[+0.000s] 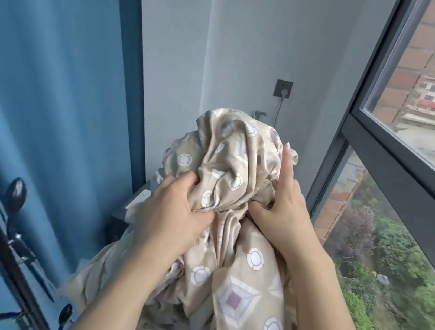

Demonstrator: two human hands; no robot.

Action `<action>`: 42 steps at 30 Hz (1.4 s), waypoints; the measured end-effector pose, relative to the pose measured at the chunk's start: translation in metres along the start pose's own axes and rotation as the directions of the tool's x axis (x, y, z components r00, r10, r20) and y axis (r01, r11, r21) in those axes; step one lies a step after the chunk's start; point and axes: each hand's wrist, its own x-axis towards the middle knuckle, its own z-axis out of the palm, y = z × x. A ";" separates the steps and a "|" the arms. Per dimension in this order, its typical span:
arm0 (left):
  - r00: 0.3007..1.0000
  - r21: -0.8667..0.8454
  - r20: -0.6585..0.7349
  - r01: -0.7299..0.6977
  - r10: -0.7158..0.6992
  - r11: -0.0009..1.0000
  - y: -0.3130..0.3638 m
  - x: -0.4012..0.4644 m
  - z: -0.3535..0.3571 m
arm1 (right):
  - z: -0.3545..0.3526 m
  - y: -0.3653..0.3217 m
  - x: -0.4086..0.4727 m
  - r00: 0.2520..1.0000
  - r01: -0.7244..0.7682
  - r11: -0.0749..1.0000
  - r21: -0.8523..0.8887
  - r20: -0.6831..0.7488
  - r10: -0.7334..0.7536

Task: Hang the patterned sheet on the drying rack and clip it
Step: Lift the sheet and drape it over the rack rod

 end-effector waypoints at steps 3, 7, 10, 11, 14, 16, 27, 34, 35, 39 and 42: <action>1.000 -0.019 0.009 -0.020 0.021 1.000 -0.001 -0.033 -0.022 | -0.008 -0.018 -0.030 0.998 -0.008 0.993 -0.121 0.063 0.016; 0.999 -0.177 0.047 0.012 -0.004 0.984 -0.010 -0.079 -0.054 | 0.001 -0.053 -0.070 0.999 -0.021 0.982 -0.188 -0.046 0.013; 0.995 -0.352 0.090 0.061 -0.031 0.934 -0.016 -0.111 -0.075 | 0.003 -0.082 -0.094 0.991 -0.073 0.972 -0.223 -0.122 0.047; 0.995 -0.392 0.096 0.075 -0.040 0.917 -0.018 -0.121 -0.081 | 0.003 -0.091 -0.101 0.989 -0.066 0.973 -0.223 -0.144 0.035; 0.995 -0.405 0.063 0.095 -0.075 0.909 -0.023 -0.148 -0.101 | 0.005 -0.110 -0.117 0.993 0.005 0.981 -0.195 -0.114 -0.028; 0.993 -0.383 0.035 0.117 -0.112 0.916 -0.030 -0.165 -0.118 | 0.008 -0.119 -0.127 0.996 0.075 0.987 -0.143 -0.027 -0.080; 0.976 -0.193 -0.114 0.162 -0.186 0.968 -0.068 -0.259 -0.236 | 0.013 -0.211 -0.220 0.792 0.493 0.868 0.064 0.380 -0.478; 0.942 -0.109 -0.220 0.233 -0.252 0.966 -0.081 -0.329 -0.307 | 0.037 -0.300 -0.256 0.528 0.798 0.599 -0.063 0.552 -0.645; 0.931 -0.108 -0.247 0.249 -0.268 0.962 -0.082 -0.339 -0.315 | 0.040 -0.310 -0.262 0.482 0.825 0.564 -0.023 0.550 -0.682; 0.898 -0.130 -0.300 0.294 -0.321 0.947 -0.085 -0.370 -0.345 | 0.043 -0.342 -0.288 0.502 0.744 0.646 0.170 0.496 -0.709; 0.884 -0.134 -0.342 0.292 -0.320 0.947 -0.090 -0.388 -0.371 | 0.038 -0.368 -0.301 0.528 0.755 0.626 0.196 0.385 -0.757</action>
